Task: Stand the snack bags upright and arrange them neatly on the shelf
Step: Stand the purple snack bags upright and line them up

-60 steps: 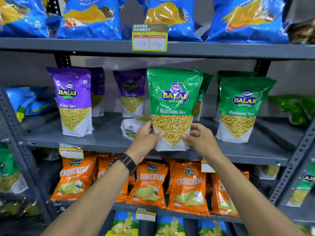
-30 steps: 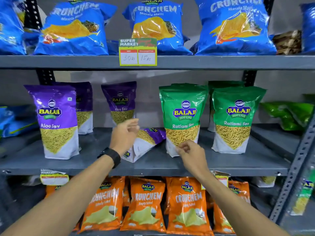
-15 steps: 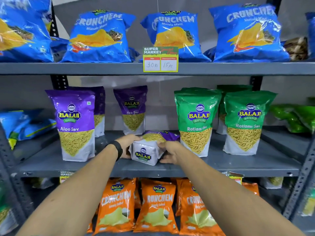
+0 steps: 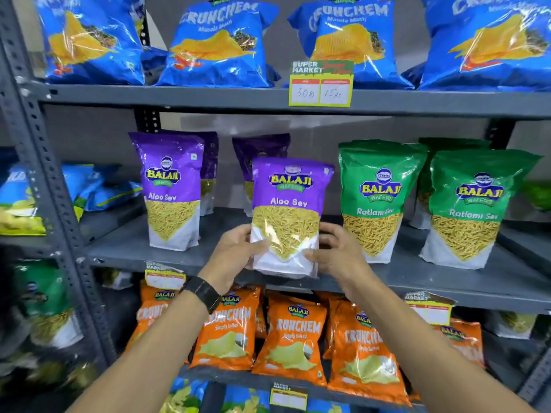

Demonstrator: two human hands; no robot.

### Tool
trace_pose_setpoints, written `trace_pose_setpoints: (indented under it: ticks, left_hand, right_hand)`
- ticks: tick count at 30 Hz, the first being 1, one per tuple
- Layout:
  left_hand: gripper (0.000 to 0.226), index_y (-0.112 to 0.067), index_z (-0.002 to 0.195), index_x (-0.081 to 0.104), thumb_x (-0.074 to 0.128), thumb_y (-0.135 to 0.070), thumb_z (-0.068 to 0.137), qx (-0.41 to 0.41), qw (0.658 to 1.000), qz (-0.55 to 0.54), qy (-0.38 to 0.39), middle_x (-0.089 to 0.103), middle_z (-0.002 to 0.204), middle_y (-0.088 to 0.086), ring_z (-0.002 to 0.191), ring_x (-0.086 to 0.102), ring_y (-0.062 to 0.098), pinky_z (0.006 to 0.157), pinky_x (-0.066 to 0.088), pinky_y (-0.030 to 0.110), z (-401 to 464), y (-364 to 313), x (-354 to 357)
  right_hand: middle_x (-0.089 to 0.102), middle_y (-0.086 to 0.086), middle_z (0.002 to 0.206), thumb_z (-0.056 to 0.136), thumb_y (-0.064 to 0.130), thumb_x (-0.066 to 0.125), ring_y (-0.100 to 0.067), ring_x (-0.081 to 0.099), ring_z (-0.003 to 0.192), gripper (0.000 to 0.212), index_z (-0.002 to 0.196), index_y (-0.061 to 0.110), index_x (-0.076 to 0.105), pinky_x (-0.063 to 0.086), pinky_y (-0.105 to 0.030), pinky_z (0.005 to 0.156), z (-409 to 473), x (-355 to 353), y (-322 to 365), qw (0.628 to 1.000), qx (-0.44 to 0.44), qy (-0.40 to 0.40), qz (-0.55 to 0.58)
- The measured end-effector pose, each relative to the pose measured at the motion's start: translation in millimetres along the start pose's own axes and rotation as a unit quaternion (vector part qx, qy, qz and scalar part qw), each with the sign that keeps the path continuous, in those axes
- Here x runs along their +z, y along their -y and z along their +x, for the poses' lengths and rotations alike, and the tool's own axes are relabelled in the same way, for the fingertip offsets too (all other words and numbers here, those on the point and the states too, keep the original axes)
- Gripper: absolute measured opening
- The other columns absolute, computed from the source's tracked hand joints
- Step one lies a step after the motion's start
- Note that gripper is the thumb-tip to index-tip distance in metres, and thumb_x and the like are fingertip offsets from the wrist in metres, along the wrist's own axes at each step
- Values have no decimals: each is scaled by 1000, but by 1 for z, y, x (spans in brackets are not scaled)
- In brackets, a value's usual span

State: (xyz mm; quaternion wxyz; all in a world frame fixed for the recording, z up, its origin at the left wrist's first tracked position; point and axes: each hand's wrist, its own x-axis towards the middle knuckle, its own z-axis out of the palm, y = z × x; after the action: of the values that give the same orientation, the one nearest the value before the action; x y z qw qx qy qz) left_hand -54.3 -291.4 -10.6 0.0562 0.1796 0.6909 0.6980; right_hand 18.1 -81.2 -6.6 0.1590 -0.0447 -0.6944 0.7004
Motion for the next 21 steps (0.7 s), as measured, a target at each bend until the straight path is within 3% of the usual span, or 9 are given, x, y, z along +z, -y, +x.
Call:
trace_pose_setpoints:
  ticks: [4,7,9,13,17,21]
  left_hand:
    - [35,-19,123,72,73,-5,91,71,997,-1,-42,81,117,3,109,74,24,86,56,36,-38,-9,-2]
    - [38,-17,124,71,71,1,91,102,994,-14,-39,78,123,10,111,73,26,97,56,42,-64,-20,0]
    - [39,-19,122,70,70,3,90,111,993,-16,-41,79,122,5,115,73,22,100,57,37,-76,-23,-2]
    - [44,-18,130,67,71,1,91,123,992,17,-26,79,123,-3,113,74,10,95,58,22,-87,-30,-4]
    - [41,-18,127,69,72,1,91,116,993,28,-27,80,119,-4,109,75,8,90,59,21,-73,-27,-7]
    - [40,-18,123,70,69,6,91,97,994,20,-35,81,114,-2,104,75,10,85,59,20,-31,-13,-12]
  right_hand:
    - [73,-6,118,76,-8,81,-26,75,100,67,134,14,57,63,-43,83,-28,2,3,997,-73,5,-18]
    - [73,-6,119,75,-9,82,-22,74,97,69,135,14,57,62,-36,83,-42,0,4,994,-110,19,-9]
    - [73,-6,120,75,-11,81,-20,74,95,69,135,15,57,60,-33,82,-50,-1,5,992,-120,27,-2]
    - [73,1,120,77,-9,81,-20,75,99,66,132,21,58,62,-35,84,-60,-3,9,991,-126,39,-5]
    - [73,-3,120,75,-12,81,-23,75,98,68,132,17,59,62,-35,82,-47,-1,6,992,-121,33,-2]
    - [74,-3,114,72,-13,81,-25,74,93,65,123,21,60,63,-45,84,-4,10,-1,994,-105,16,-27]
